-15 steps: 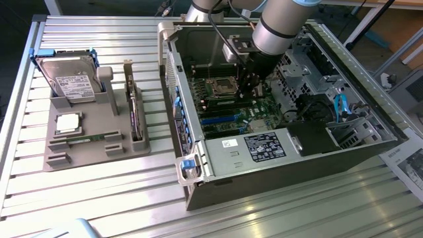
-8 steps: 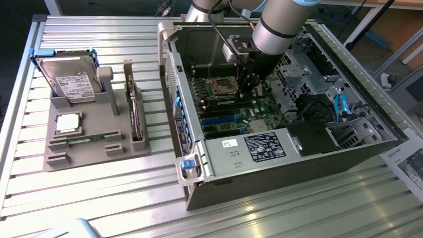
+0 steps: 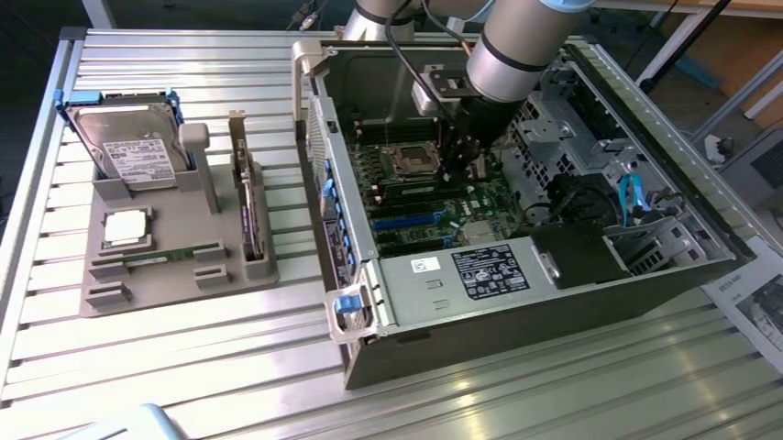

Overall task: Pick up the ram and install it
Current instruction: 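Insert the ram into the slot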

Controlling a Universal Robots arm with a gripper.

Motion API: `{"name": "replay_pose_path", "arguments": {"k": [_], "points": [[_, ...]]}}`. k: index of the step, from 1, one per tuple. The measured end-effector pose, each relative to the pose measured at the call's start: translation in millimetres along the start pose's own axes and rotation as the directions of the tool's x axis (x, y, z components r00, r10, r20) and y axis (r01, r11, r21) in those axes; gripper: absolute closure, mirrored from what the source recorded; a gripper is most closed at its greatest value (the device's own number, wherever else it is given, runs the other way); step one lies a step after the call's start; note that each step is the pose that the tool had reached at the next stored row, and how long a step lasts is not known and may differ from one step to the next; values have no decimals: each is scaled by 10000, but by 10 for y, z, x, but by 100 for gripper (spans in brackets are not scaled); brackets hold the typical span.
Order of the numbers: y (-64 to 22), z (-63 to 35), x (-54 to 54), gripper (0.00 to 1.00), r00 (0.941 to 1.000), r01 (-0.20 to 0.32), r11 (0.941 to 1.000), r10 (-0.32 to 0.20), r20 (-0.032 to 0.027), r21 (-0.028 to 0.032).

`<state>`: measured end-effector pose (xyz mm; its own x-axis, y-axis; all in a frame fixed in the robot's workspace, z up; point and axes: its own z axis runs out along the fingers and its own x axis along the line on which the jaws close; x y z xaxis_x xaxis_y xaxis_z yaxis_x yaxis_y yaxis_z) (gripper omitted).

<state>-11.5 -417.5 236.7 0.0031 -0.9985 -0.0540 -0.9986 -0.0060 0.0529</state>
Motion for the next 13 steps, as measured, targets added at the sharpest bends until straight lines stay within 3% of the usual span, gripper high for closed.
{"name": "replay_pose_path", "arguments": {"k": [8, 13], "points": [[28, -3, 0, 88, 10000, -2, 10000, 2, 1, -2], [17, -63, -4, 88, 10000, 0, 10000, 0, 0, -9]]}}
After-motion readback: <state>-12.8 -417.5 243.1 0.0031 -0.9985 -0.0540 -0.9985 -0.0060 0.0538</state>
